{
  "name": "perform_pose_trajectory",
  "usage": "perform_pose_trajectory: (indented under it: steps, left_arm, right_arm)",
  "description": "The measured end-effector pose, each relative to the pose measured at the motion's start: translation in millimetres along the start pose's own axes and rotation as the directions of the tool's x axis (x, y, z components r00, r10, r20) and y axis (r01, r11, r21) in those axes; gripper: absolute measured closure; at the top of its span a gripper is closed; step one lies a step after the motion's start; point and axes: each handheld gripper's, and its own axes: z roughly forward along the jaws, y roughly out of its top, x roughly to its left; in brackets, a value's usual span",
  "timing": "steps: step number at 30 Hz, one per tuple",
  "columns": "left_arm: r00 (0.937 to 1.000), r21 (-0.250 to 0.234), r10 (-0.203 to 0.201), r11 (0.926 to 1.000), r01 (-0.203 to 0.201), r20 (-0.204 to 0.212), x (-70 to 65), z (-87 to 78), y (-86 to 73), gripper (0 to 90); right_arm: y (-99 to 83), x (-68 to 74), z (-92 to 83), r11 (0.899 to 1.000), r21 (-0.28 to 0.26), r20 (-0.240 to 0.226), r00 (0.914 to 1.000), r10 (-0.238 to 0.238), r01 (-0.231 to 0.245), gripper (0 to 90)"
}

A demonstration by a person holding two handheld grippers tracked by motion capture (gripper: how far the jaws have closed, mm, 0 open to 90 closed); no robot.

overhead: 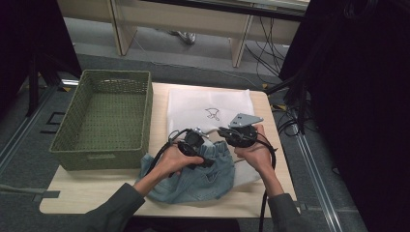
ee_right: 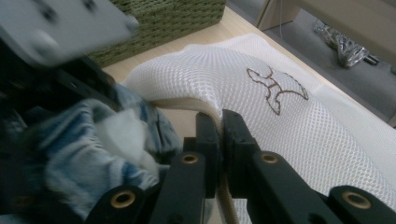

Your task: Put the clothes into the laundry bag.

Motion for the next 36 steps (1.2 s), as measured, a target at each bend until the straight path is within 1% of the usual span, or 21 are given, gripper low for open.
perform_pose_trajectory:
  steps: [1, 5, 7, 9, 11, 13, 14, 16, 17, 18, 20, 22, 24, 25, 26, 27, 28, 29, 31, 33, 36]
  left_arm:
    - [0.9999, -0.007, 0.012, 0.9999, -0.012, -0.006, -2.5, -6.9, -0.2, 23.9]
    - [0.9981, -0.012, 0.061, 0.9981, -0.061, -0.008, -10.6, -35.7, -3.0, 16.0]
    - [0.9982, -0.073, 0.056, 0.9957, -0.057, -0.018, -11.6, -47.1, -3.3, 15.2]
    - [0.9953, -0.036, 0.088, 0.9954, -0.089, -0.041, -9.3, -55.0, -5.8, 15.9]
    - [0.9956, -0.021, 0.085, 0.9961, -0.086, -0.04, -8.3, -52.2, -11.3, 16.1]
    - [0.9961, 0.009, 0.088, 0.9961, -0.088, -0.009, -8.4, -42.4, -17.0, 18.2]
    - [0.9952, 0.02, 0.098, 0.995, -0.098, 0.002, -9.5, -36.1, -18.4, 24.4]
    - [0.9846, 0.069, 0.173, 0.9829, -0.171, -0.026, -9.4, -22.3, -15.4, 46.5]
    - [0.985, 0.065, 0.169, 0.9839, -0.166, -0.037, -8.2, -16.1, -12.0, 56.2]
    - [0.9847, 0.06, 0.165, 0.985, -0.162, -0.056, -6.1, -11.3, -6.9, 60.6]
    - [0.9843, 0.036, 0.154, 0.9879, -0.151, -0.087, -1.3, -4.5, 6.4, 64.3]
    - [0.991, -0.034, 0.092, 0.9948, -0.096, -0.097, 0.9, 5.7, 14.8, 64.4]
    - [0.9868, 0.019, 0.122, 0.9925, -0.12, -0.107, 9.0, 13.8, 14.2, 62.4]
    - [0.9883, 0.041, 0.107, 0.9938, -0.103, -0.109, 12.7, 17.7, 11.6, 58.8]
    - [0.9923, 0.034, 0.072, 0.9971, -0.069, -0.101, 14.9, 19.3, 9.2, 53.1]
    - [0.9951, -0.026, 0.002, 0.9996, -0.004, -0.099, 14.4, 20.1, 5.7, 46.7]
    - [0.9966, -0.057, -0.017, 0.9983, 0.013, -0.081, 13.6, 16.9, 3.3, 39.0]
    - [0.9976, -0.064, -0.014, 0.9979, 0.01, -0.068, 11.4, 8.4, 0.0, 33.6]
    - [0.9962, -0.082, 0.005, 0.9966, -0.012, -0.087, 5.9, -7.4, -5.9, 26.4]
    - [0.9902, -0.085, 0.035, 0.9953, -0.047, -0.135, 3.3, -27.4, -12.1, 22.5]
    - [0.9801, -0.072, 0.052, 0.9951, -0.067, -0.191, 3.8, -52.9, -26.7, 16.2]
  right_arm:
    - [-0.6, -0.5, -0.6, 1.0, 0.007, -0.004, 0.9998, 0.02, -0.02, 86.7]
    - [-1.7, -3.0, -1.6, 1.0, 0.005, 0.001, 0.9999, 0.016, -0.016, 86.7]
    - [-2.1, -2.9, -0.2, 1.0, 0.011, -0.009, 0.9996, 0.027, -0.027, 86.6]
    - [-2.7, -1.5, -0.1, 0.999, 0.019, -0.006, 0.9992, 0.039, -0.039, 86.7]
    - [-2.2, -2.2, 0.3, 1.0, 0.01, -0.006, 0.9998, 0.021, -0.021, 86.6]
    - [-2.0, -1.6, -0.1, 0.999, 0.018, -0.009, 0.9992, 0.039, -0.039, 86.6]
    - [-1.9, -2.5, -0.1, 1.0, 0.009, 0.001, 0.9998, 0.02, -0.02, 86.6]
    - [-1.5, -2.1, 1.2, 1.0, 0.004, 0.0, 1.0, 0.004, -0.004, 86.7]
    - [-1.0, -1.6, 1.0, 1.0, 0.003, -0.004, 0.9999, 0.011, -0.011, 86.7]
    - [-0.4, -0.4, 0.6, 1.0, 0.005, -0.005, 0.9999, 0.016, -0.016, 86.7]
    - [1.9, 1.3, -0.8, 1.0, -0.002, -0.008, 1.0, 0.006, -0.006, 86.7]
    - [4.5, 2.1, -1.6, 1.0, -0.008, -0.007, 0.9999, -0.014, 0.014, 86.7]
    - [5.5, 4.1, -2.6, 1.0, 0.005, -0.016, 0.9999, -0.001, 0.001, 86.7]
    - [4.4, 3.4, -2.3, 1.0, 0.007, -0.006, 0.9998, -0.02, 0.02, 86.7]
    - [2.5, 3.8, -1.0, 1.0, 0.011, -0.01, 0.9998, -0.018, 0.018, 86.7]
    - [0.5, 3.8, 0.4, 1.0, 0.017, -0.008, 0.9998, -0.016, 0.016, 86.7]
    - [-2.4, 4.2, 2.3, 0.999, 0.033, -0.013, 0.9999, -0.004, 0.004, 86.7]
    - [-5.0, 3.5, 4.4, 0.999, 0.036, -0.011, 0.9999, -0.01, 0.01, 86.6]
    - [-8.9, 3.2, 6.5, 0.999, 0.051, -0.02, 0.9998, 0.002, -0.001, 86.6]
    - [-9.4, 1.8, 5.4, 0.999, 0.046, -0.012, 0.9999, -0.009, 0.009, 86.6]
    - [-8.5, 3.1, 3.6, 0.998, 0.054, -0.013, 0.9998, 0.016, -0.015, 86.5]
